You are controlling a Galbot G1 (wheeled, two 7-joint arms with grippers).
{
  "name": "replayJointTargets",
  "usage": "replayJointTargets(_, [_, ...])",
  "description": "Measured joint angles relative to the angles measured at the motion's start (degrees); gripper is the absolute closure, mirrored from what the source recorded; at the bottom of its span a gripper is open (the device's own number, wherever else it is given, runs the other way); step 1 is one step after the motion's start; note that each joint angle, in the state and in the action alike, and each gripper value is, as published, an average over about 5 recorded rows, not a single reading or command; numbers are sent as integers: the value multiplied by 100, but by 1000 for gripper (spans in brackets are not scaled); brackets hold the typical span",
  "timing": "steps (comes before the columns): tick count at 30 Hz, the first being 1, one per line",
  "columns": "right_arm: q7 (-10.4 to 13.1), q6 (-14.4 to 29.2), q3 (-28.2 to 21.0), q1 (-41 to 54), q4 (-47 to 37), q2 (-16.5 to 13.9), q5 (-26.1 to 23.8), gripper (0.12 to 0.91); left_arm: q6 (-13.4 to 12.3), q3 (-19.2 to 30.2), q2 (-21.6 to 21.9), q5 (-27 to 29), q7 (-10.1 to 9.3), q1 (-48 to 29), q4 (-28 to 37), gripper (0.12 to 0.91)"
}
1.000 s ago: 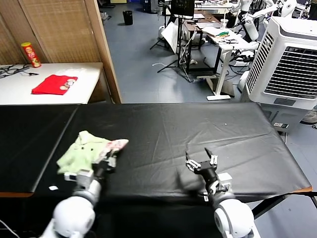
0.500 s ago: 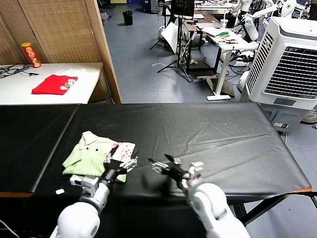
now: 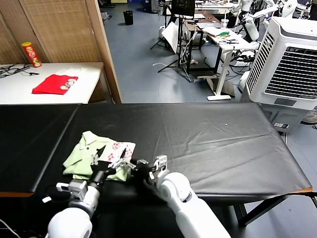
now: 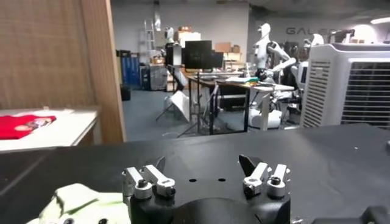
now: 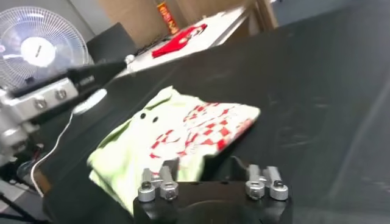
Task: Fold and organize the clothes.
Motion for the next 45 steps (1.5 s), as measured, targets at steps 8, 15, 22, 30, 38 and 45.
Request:
replayJointTargets(8, [-168,435,248,-137,44,-234,-990,889,-272,-69,52,-54,-232,118,44,232])
replayJointTargets(15, [-173,395,869,-830,936,-881,-1309,749,-718,-138,123,-140,-294,312,177,232])
replayJointTargets(22, [186,1035,1755,-1962,2110,-1539,-1513,367,-722,-92,143,-168,-536,522,61,232])
replayJointTargets(30, [586,2535,2478,-3574,2903,-1844,-2308,228,-1048,-347,261,-183,-544,1067,-133,232])
replayJointTargets(38, [1048,3100,2616,-4959,3486,-1770,-2793,227,-1126,-716,182,-236,-558,2098,-499,232])
replayJointTargets(45, [1322,3009,2663,-5748,3851,-1724,-2879,227,-1252,-927,154,-322,-553,2959,-787,232])
